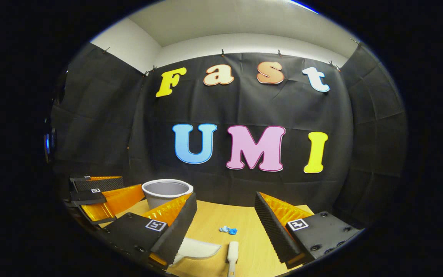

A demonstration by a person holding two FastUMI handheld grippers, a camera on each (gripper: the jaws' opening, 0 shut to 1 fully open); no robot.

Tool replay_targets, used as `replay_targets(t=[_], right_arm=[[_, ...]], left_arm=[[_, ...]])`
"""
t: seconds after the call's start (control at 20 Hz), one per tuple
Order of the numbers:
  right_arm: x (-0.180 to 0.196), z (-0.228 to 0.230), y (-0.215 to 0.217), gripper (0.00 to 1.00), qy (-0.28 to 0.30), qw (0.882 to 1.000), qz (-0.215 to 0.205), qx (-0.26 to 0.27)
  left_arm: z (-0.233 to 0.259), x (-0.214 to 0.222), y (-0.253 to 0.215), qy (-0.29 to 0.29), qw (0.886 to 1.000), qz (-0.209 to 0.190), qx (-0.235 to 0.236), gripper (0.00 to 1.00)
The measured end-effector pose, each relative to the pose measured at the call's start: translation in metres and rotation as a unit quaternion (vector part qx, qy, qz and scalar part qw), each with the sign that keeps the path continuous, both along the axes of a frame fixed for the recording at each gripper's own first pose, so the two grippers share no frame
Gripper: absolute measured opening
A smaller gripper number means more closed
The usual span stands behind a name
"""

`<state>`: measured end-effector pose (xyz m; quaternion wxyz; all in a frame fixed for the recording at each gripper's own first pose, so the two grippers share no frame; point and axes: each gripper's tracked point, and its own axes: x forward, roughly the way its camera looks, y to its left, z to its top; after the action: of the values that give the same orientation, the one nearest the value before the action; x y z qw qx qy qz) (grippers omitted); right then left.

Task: Pick up the small broom and dustpan from the desktop, sweep the trash into the dustpan with the broom, and then empty the trash into the garbage bin.

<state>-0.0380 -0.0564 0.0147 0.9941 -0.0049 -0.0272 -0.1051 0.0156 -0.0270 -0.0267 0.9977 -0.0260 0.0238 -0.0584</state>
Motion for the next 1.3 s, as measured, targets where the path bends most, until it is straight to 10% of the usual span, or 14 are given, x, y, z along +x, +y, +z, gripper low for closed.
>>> replay_targets(t=[0.55, 0.9, 1.3], right_arm=[[0.017, -0.02, -0.019, 0.98, 0.049, 0.999, 0.007, 0.019], [0.037, -0.038, -0.052, 0.98, 0.069, 0.996, 0.018, 0.045], [0.048, -0.084, -0.097, 0.98, 0.112, 0.988, 0.047, 0.096]], left_arm=[[-0.061, 0.018, -0.013, 0.109, 0.994, -0.005, 0.009, 0.82], [-0.139, 0.035, -0.035, 0.237, 0.971, -0.018, 0.029, 0.83], [-0.265, 0.002, -0.043, 0.504, 0.864, 0.009, 0.004, 0.84]])
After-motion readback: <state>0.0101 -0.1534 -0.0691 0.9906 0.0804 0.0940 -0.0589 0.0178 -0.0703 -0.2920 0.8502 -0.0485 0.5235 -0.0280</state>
